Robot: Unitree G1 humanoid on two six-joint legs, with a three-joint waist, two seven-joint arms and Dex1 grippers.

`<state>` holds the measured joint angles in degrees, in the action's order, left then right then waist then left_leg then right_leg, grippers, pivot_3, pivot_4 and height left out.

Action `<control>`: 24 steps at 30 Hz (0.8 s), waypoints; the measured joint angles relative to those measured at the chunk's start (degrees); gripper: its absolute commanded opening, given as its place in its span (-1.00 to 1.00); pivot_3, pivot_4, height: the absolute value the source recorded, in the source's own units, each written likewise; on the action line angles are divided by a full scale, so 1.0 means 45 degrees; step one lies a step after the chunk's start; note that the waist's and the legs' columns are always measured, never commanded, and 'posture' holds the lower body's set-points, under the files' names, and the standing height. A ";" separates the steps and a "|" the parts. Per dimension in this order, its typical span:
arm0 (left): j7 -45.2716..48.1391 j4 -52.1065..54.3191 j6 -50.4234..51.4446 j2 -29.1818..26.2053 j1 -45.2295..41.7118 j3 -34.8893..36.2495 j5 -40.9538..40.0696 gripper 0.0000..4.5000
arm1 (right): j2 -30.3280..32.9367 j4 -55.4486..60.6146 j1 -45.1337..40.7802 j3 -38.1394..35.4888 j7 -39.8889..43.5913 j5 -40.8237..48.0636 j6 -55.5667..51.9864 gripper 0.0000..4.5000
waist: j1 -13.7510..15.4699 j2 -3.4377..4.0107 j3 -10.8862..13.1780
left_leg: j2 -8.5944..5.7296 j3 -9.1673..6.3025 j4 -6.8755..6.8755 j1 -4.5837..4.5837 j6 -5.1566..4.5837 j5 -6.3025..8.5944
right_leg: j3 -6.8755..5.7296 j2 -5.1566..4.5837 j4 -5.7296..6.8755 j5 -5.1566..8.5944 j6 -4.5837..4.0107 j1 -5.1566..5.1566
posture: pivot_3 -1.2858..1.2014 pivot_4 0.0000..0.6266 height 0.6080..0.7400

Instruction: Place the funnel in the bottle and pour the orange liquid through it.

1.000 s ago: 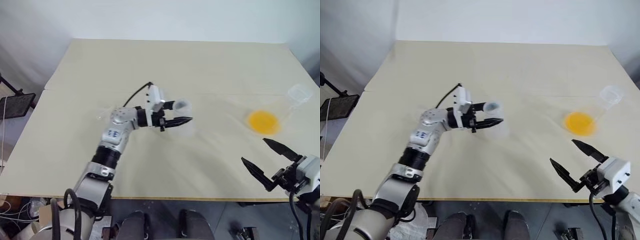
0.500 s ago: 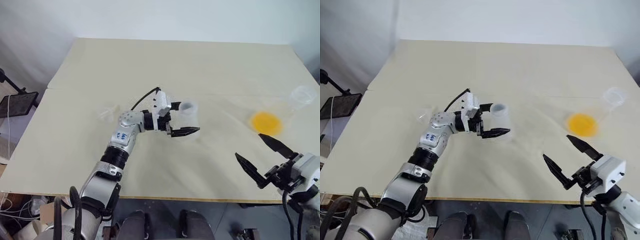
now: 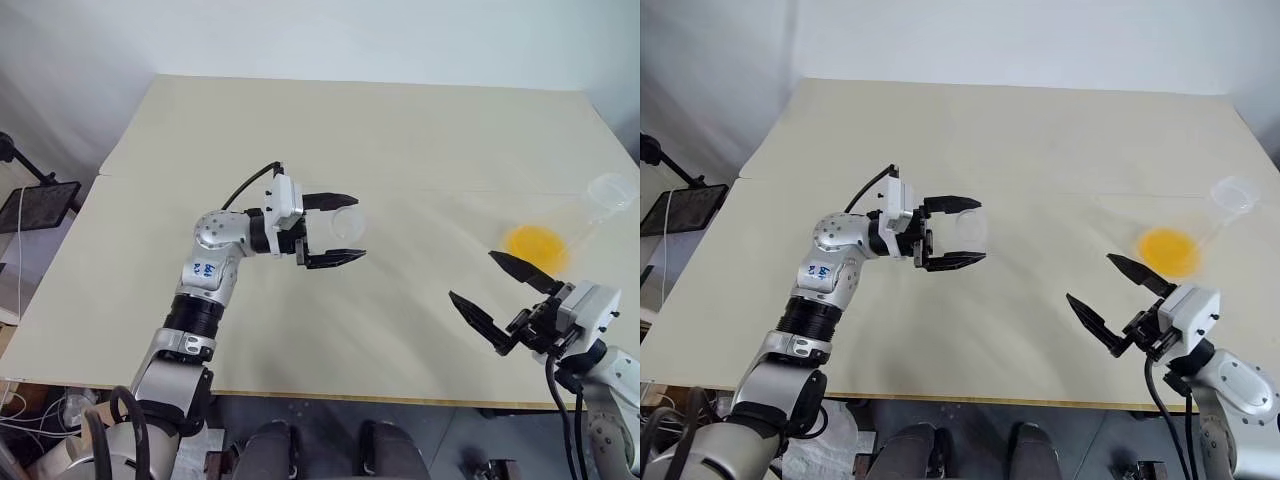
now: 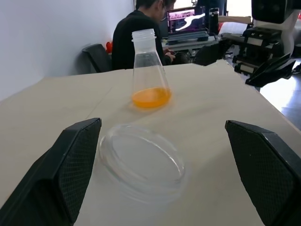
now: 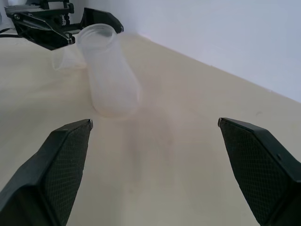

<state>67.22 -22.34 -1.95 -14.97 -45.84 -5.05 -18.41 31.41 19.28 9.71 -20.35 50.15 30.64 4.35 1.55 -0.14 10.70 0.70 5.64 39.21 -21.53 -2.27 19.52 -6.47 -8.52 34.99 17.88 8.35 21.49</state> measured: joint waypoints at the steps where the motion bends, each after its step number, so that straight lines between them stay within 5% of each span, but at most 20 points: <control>1: -0.0028 0.0057 0.0009 0.0138 0.0072 -0.0116 0.0014 0.99 | 0.0000 -0.0070 -0.0067 0.0003 0.0044 -0.0001 0.0002 1.00 | -0.0008 0.0000 0.0000 | 0.0000 0.0001 0.0000 0.0000 0.0000 0.0000 | 0.0000 0.0000 -0.0001 0.0000 0.0000 0.0000 | 0.03 -0.52 1.00; 14: -0.1837 -0.1196 -0.0540 0.0119 0.0272 0.0045 0.1014 0.99 | -0.0002 -0.0156 -0.0039 0.0007 0.0057 -0.0022 0.0006 1.00 | -0.0006 0.0000 0.0000 | 0.0002 0.0001 0.0000 0.0000 0.0001 0.0000 | 0.0000 0.0002 0.0000 0.0000 0.0000 0.0001 | 0.03 -0.52 1.00; 24: -0.0052 -0.1008 -0.1563 -0.0666 0.0098 -0.0389 0.1145 0.99 | 0.0611 -0.0158 0.0098 -0.0140 0.0347 0.0061 -0.0250 1.00 | -0.0003 0.0000 0.0000 | 0.0002 0.0003 0.0000 -0.0001 0.0001 0.0000 | -0.0003 0.0004 -0.0002 0.0000 0.0000 0.0002 | 0.03 -0.52 1.00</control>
<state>66.98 -26.87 -8.98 -17.97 -45.40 -6.80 -13.26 34.16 18.57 10.15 -20.98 51.71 30.91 3.23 1.54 -0.14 10.70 0.71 5.65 39.21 -21.54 -2.27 19.51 -6.48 -8.50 34.98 17.88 8.34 21.50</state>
